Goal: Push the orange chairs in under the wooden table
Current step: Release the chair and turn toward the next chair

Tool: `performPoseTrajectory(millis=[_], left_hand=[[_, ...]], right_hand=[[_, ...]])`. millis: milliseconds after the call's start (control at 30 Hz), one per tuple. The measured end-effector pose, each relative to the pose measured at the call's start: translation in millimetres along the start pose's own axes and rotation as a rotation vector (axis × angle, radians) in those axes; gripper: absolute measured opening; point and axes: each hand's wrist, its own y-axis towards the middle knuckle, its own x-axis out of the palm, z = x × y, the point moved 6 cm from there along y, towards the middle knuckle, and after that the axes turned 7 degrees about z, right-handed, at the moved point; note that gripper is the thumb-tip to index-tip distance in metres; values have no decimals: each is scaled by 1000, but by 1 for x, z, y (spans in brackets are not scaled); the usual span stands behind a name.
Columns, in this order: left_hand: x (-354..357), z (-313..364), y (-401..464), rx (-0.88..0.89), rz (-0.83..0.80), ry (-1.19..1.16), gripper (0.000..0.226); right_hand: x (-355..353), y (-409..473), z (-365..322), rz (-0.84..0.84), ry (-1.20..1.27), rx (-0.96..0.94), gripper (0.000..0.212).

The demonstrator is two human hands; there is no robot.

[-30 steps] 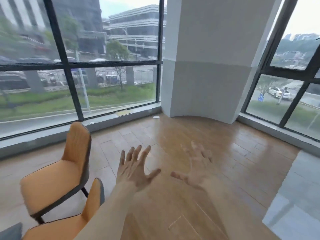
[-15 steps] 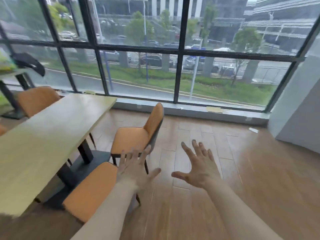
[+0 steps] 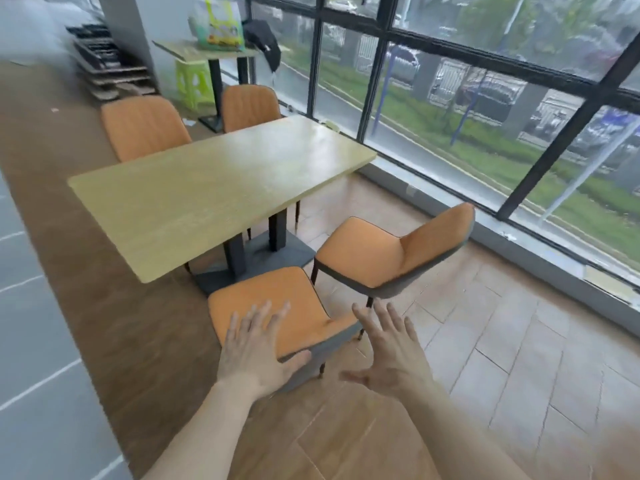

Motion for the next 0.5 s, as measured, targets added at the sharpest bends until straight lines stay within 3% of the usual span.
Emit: performPoseTrajectory(millis=[500], left_hand=[[105,3,25,-181,-153,16,103]], right_hand=[[113,104,40,-168,37,-273,120]])
